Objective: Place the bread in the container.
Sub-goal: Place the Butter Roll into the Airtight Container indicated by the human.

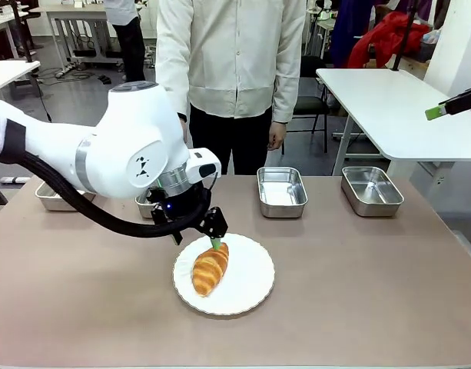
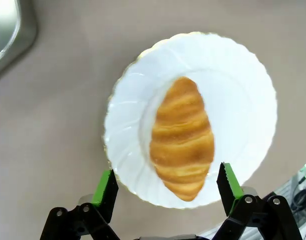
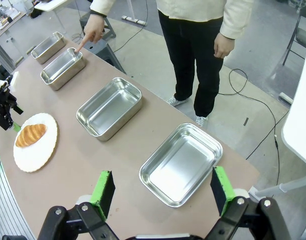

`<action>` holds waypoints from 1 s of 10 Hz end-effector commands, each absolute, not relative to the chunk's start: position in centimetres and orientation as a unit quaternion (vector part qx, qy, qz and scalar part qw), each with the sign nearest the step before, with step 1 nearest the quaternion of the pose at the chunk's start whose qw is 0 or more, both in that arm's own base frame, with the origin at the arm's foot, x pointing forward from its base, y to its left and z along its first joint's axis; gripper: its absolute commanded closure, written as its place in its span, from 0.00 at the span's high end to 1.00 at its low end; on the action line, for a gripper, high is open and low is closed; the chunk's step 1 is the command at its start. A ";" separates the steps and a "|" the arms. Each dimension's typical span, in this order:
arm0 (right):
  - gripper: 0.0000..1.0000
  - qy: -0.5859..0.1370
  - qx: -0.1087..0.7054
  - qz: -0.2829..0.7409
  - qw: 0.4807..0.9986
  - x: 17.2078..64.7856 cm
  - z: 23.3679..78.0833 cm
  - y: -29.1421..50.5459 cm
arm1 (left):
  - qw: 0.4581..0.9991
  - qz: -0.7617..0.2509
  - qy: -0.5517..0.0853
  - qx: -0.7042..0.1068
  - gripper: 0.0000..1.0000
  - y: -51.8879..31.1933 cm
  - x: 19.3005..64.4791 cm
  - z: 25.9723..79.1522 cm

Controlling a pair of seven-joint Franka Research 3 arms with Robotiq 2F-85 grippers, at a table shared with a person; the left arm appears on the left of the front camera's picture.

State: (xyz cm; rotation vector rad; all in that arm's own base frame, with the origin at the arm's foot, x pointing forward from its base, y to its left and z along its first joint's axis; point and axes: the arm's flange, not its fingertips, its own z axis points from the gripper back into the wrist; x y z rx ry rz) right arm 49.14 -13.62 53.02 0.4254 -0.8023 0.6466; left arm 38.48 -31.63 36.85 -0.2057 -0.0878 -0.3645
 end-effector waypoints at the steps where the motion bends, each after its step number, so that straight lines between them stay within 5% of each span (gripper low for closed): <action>1: 1.00 -0.383 0.204 0.307 0.847 49.1 53.1 -13.6 | 0.978 -0.178 -0.057 -0.096 1.00 -30.7 38.7 36.9; 10: 1.00 -0.383 0.204 0.307 0.847 49.1 53.1 -13.6 | 0.982 -0.164 -0.015 -0.091 1.00 -34.8 37.7 34.7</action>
